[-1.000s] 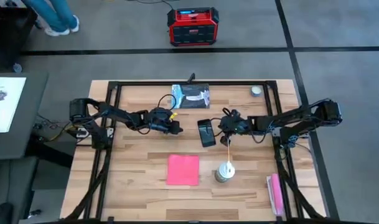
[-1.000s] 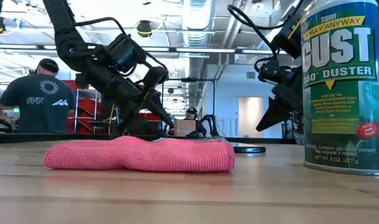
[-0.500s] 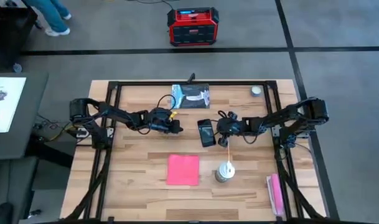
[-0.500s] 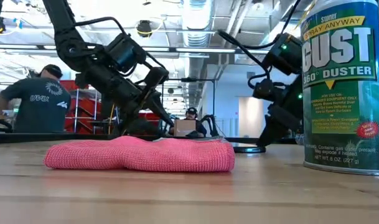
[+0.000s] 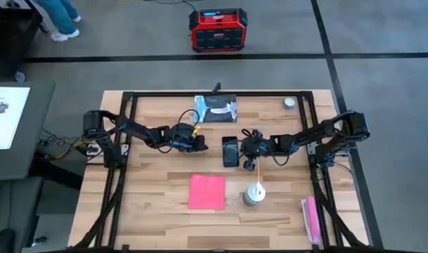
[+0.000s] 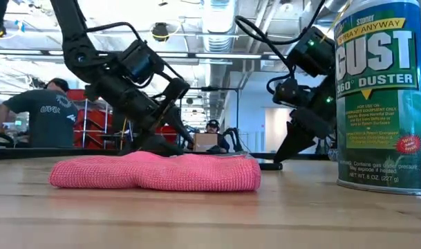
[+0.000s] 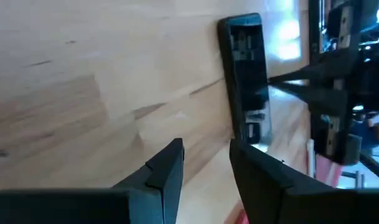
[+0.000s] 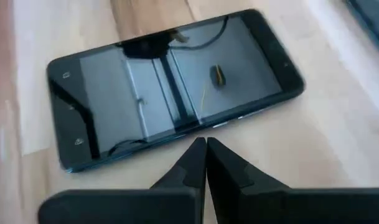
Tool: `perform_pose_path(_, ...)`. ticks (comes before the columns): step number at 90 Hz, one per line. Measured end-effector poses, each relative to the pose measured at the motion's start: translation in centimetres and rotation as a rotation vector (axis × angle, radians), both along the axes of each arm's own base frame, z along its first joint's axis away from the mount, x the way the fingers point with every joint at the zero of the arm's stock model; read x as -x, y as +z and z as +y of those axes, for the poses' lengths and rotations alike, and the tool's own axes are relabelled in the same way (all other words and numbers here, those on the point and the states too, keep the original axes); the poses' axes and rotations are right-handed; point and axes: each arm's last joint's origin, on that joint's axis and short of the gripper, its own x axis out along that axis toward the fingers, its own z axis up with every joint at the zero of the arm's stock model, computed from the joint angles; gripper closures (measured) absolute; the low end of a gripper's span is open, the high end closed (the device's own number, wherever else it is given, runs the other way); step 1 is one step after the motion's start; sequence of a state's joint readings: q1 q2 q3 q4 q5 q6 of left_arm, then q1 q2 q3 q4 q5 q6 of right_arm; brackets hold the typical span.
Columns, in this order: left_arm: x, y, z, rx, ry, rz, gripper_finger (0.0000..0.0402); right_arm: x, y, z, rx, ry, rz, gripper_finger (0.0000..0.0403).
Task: Apply microfiber cloth
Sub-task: Spray the front of the cellphone using the spray bottle
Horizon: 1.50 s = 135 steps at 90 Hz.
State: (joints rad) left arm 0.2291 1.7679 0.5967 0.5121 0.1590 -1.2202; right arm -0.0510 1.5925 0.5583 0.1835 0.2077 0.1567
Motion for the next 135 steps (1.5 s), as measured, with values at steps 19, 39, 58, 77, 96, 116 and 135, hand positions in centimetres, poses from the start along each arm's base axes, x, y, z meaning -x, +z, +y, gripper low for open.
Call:
perform_pose_path(19,-2.5,-0.1,0.4,-0.020,-0.078,0.002,0.0285,0.0,0.0,0.0,0.000,-0.002,0.003,0.0403)
perform_pose_path(39,-4.0,-0.4,0.7,-0.026,-0.137,0.090,0.0285,0.2,-0.2,0.0,-0.003,-0.004,0.025,0.0403)
perform_pose_path(58,-4.1,-0.4,0.8,0.004,-0.111,0.102,0.0285,0.2,-0.2,0.0,-0.003,-0.004,0.028,0.0403)
perform_pose_path(77,-4.3,-0.2,0.8,0.037,-0.108,0.062,0.0285,0.2,-0.1,0.0,-0.002,-0.004,0.024,0.0403)
perform_pose_path(96,-4.3,-0.2,0.7,0.040,-0.109,0.065,0.0285,0.2,-0.1,0.0,-0.001,-0.002,0.025,0.0403)
perform_pose_path(116,-4.3,-0.2,0.7,0.035,-0.102,0.066,0.0285,0.1,-0.1,0.0,0.001,0.002,0.011,0.0403)
perform_pose_path(135,-4.2,-0.3,0.7,0.036,-0.101,0.083,0.0285,-0.9,-1.5,-0.1,-0.030,0.028,0.022,0.0403)
